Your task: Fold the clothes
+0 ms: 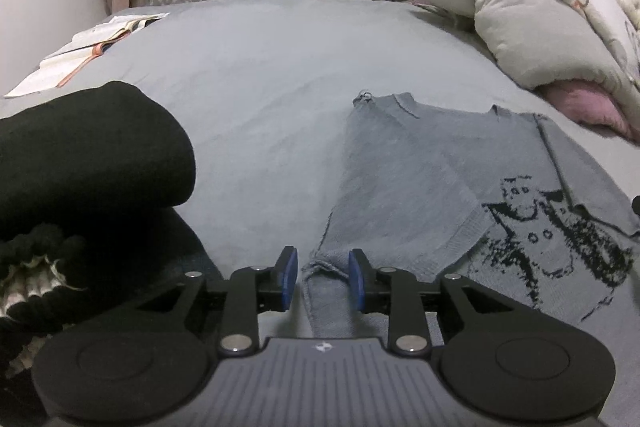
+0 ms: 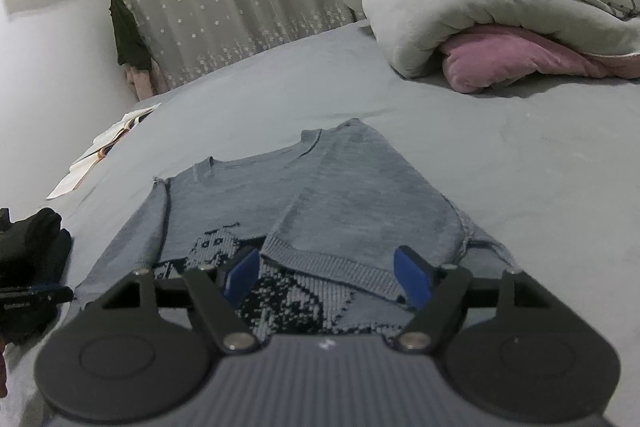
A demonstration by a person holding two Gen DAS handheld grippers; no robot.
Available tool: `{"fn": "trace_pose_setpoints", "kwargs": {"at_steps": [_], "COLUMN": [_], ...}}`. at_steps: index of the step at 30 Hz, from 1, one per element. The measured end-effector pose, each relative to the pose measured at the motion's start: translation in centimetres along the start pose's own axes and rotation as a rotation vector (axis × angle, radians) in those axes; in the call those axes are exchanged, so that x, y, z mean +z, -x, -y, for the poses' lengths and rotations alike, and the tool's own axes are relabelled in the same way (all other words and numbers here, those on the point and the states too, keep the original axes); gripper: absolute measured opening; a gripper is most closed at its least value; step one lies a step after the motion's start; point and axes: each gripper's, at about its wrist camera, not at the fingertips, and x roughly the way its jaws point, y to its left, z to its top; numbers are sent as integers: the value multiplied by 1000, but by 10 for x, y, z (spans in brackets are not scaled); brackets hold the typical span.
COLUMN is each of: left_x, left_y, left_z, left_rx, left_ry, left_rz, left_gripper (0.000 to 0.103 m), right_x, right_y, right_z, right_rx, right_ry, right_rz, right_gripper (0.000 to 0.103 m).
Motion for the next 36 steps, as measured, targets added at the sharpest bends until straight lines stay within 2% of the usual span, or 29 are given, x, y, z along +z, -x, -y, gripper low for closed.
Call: {"fn": "trace_pose_setpoints", "kwargs": {"at_steps": [3,6,10,17,25,33,36], "left_x": [-3,-11,-15,-16,-19,-35,-42], "left_y": [-2,-17,-23,-23,-11,-7,-7], "left_z": [5,13,13,15,22,28,29], "left_rx": [8,54,103,108,123,103,99], "left_ry": [-6,-46,-52,-45,-39,-1,6], "left_rz": [8,-39,-45,-56,-72,-98,-106], "left_gripper": [33,42,63,70,83,88,94], "right_x": [0,-1,-8,-16,-25,-45,-49], "right_y": [0,-4,-16,-26,-32,-28,-28], "right_z": [-1,-4,-6,-7,-12,-14,-13], "right_rx": [-5,-17,-59,-98,-125,-131,-128], "right_ry": [11,22,48,89,162,218,225], "right_rz": [5,-14,-78,-118,-133,-65,-42], "right_gripper": [79,83,88,102,103,103,103]}}
